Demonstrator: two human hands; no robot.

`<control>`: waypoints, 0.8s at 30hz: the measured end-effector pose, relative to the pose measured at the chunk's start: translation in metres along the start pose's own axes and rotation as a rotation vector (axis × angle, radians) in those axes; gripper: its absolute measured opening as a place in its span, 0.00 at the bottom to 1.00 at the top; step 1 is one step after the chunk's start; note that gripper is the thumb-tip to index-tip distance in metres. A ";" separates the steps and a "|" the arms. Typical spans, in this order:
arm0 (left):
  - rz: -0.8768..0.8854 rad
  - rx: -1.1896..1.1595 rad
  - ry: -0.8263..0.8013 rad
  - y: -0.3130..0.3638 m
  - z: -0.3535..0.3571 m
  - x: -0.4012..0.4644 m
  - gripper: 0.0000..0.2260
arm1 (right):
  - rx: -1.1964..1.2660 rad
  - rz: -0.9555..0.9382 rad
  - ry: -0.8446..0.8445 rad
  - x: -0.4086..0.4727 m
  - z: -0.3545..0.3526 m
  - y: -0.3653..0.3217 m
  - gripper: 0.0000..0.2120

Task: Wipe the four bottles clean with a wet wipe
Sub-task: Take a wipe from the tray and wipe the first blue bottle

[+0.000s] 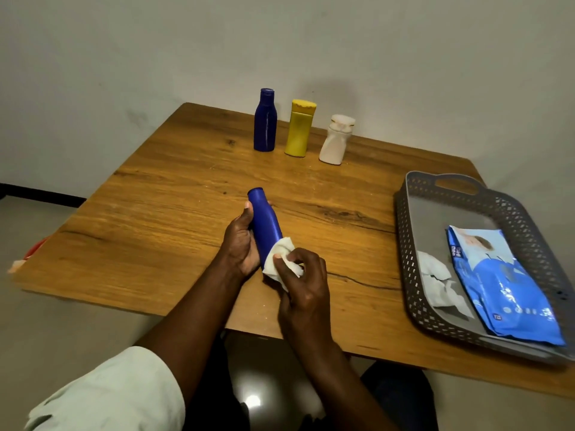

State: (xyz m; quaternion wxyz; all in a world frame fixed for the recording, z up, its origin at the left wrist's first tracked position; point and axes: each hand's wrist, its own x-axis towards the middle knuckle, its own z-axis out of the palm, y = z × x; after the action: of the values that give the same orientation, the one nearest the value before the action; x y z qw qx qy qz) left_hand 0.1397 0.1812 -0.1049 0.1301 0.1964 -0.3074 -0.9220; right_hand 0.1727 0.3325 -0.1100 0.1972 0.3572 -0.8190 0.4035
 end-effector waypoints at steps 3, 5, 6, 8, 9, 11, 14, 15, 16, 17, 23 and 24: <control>0.006 -0.076 0.047 0.000 0.009 -0.004 0.18 | 0.003 -0.001 0.038 0.008 0.000 -0.004 0.26; 0.030 -0.093 0.082 0.000 0.019 -0.008 0.17 | -0.006 0.004 0.038 0.014 0.000 -0.005 0.26; 0.038 -0.091 0.103 0.000 0.022 -0.009 0.16 | -0.006 0.003 0.035 0.017 0.000 -0.005 0.27; 0.026 -0.066 0.149 0.001 0.026 -0.010 0.16 | -0.008 -0.013 0.034 0.020 0.000 -0.004 0.27; 0.010 -0.051 0.176 0.001 0.027 -0.010 0.16 | -0.008 -0.023 0.038 0.020 0.000 -0.003 0.27; -0.022 -0.052 0.247 0.001 0.029 -0.009 0.15 | -0.004 -0.040 0.062 0.018 -0.001 0.000 0.28; -0.055 -0.158 0.344 0.000 0.036 -0.012 0.15 | -0.002 -0.061 0.106 0.016 -0.001 0.000 0.33; -0.070 -0.195 0.354 -0.001 0.040 -0.014 0.15 | 0.003 -0.072 0.122 0.017 0.000 0.000 0.35; -0.084 -0.223 0.356 -0.002 0.042 -0.015 0.16 | 0.011 -0.079 0.139 0.017 0.000 -0.001 0.36; -0.091 -0.243 0.352 -0.003 0.044 -0.015 0.15 | 0.021 -0.082 0.154 0.018 -0.001 -0.002 0.36; -0.027 -0.311 0.235 0.000 0.047 -0.017 0.15 | 0.122 -0.139 0.109 0.017 -0.012 0.003 0.20; -0.018 -0.328 0.209 0.001 0.046 -0.016 0.15 | 0.148 -0.135 0.079 0.016 -0.013 0.005 0.20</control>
State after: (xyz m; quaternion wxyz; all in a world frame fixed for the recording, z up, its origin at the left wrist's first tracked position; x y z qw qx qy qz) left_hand 0.1340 0.2101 -0.0654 0.1833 0.2699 -0.1359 -0.9355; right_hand 0.1593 0.3381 -0.0950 0.2290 0.4092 -0.7526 0.4623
